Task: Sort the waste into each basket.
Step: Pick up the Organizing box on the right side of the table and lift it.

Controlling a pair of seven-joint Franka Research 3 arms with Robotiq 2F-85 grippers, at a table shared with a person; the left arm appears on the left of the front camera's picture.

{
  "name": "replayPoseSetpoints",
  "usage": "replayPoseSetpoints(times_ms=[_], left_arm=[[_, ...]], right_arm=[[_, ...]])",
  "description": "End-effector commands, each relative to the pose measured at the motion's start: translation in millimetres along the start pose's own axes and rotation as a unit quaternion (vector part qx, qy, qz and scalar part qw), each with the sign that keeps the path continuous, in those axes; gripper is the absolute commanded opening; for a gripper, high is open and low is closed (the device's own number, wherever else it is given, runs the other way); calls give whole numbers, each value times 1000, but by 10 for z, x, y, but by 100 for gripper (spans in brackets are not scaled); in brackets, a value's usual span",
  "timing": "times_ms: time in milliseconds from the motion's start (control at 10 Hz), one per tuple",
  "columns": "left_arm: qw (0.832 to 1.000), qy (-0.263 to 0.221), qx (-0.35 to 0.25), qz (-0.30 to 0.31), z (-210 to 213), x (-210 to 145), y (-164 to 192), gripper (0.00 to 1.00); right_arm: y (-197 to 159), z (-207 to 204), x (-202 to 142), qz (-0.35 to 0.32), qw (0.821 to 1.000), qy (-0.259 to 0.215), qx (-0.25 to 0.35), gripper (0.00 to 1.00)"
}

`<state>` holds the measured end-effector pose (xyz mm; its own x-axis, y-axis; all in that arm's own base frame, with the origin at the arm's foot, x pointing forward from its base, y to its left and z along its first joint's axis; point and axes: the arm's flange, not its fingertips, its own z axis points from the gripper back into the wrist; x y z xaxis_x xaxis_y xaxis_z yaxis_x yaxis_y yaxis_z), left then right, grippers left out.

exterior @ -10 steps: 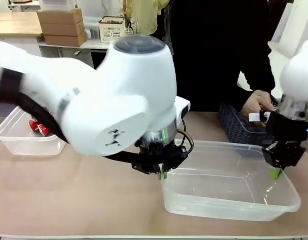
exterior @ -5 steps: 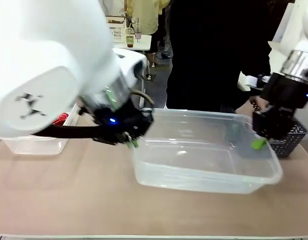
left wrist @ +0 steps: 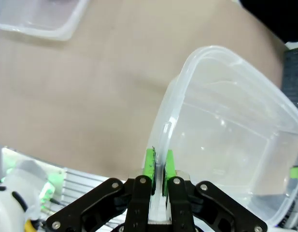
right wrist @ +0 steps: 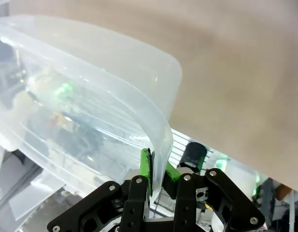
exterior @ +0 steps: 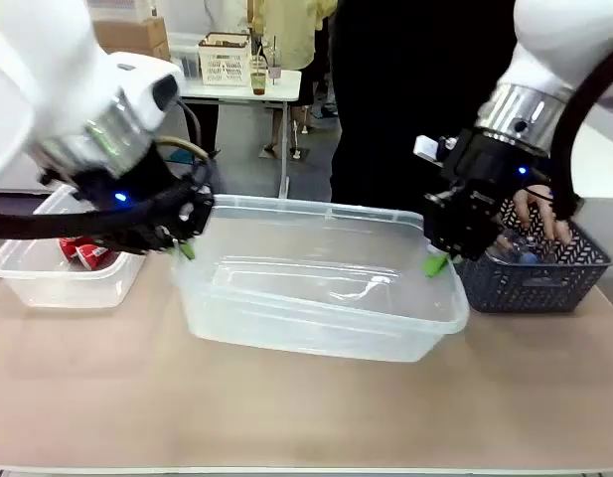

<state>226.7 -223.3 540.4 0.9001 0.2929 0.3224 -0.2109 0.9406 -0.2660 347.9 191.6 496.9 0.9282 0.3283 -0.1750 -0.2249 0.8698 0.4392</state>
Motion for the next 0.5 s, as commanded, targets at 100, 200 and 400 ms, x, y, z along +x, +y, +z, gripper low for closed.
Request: replayPoseSetpoints(times_ms=[100,200,400], left_arm=[[1000,-6,-4,4,-26,-91,-84,0],[1000,-6,-4,4,-26,-91,-84,0],[1000,-6,-4,4,-26,-91,-84,0]], right_arm=[[0,0,0,0,1000,0,0,0],[0,0,0,0,1000,0,0,0],[0,0,0,0,1000,0,0,0]])
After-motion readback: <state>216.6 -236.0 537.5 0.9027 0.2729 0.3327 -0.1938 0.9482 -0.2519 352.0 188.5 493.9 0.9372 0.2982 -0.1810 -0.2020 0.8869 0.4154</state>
